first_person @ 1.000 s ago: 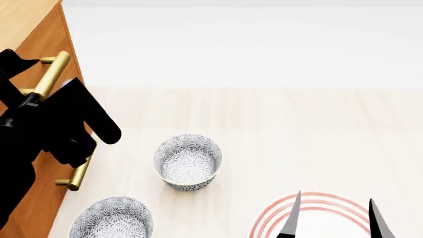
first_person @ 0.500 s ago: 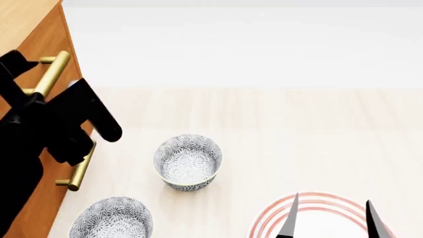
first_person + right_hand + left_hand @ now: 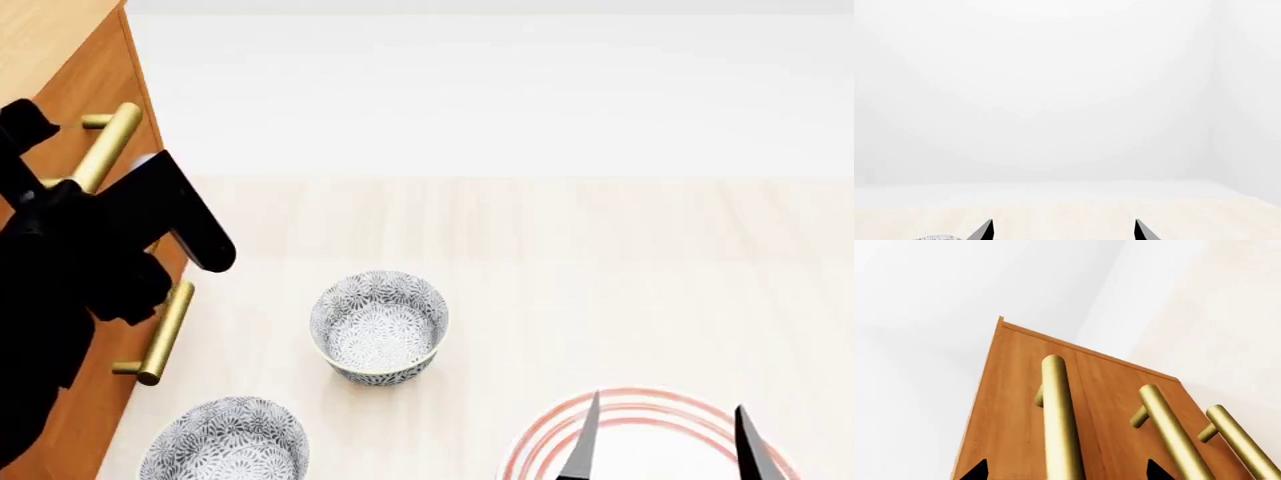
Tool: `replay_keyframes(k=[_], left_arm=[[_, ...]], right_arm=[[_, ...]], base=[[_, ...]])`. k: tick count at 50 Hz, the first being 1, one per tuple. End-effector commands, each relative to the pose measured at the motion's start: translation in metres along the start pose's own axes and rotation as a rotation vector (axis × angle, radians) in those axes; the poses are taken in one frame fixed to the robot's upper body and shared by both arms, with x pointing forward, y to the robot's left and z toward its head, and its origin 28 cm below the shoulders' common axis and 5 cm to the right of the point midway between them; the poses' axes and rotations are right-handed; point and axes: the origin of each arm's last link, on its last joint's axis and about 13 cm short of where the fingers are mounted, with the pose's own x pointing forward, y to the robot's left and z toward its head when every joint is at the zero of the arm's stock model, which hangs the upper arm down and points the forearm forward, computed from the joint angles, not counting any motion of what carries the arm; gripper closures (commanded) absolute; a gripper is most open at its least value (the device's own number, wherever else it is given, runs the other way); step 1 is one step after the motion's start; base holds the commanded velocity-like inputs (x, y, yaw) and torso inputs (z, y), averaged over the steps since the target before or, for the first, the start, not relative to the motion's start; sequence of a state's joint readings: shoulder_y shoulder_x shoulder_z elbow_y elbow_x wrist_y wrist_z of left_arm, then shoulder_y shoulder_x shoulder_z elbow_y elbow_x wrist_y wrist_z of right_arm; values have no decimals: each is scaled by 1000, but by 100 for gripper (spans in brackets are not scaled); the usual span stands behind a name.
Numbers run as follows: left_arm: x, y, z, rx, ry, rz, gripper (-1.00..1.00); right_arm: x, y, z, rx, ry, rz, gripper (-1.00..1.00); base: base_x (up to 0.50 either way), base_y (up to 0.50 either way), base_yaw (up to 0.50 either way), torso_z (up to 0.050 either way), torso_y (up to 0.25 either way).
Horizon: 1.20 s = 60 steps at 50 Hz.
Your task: Open the top drawer of the cabinet.
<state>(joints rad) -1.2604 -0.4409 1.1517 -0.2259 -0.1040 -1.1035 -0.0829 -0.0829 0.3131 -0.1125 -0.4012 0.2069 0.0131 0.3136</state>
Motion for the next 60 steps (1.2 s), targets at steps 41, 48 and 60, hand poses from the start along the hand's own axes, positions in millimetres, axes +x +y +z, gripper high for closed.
replay_keyframes(k=[41, 48, 60], left_arm=[[22, -10, -1, 23, 82, 10, -100], [25, -14, -3, 32, 98, 3, -100], [37, -12, -2, 56, 150, 26, -100]], right_arm=[[0, 0, -2, 2, 8, 7, -100], [0, 0, -3, 2, 9, 8, -100], [0, 0, -4, 2, 12, 12, -100]], base=[[0, 0, 0, 0, 0], [0, 0, 0, 0, 0], [0, 0, 0, 0, 0]])
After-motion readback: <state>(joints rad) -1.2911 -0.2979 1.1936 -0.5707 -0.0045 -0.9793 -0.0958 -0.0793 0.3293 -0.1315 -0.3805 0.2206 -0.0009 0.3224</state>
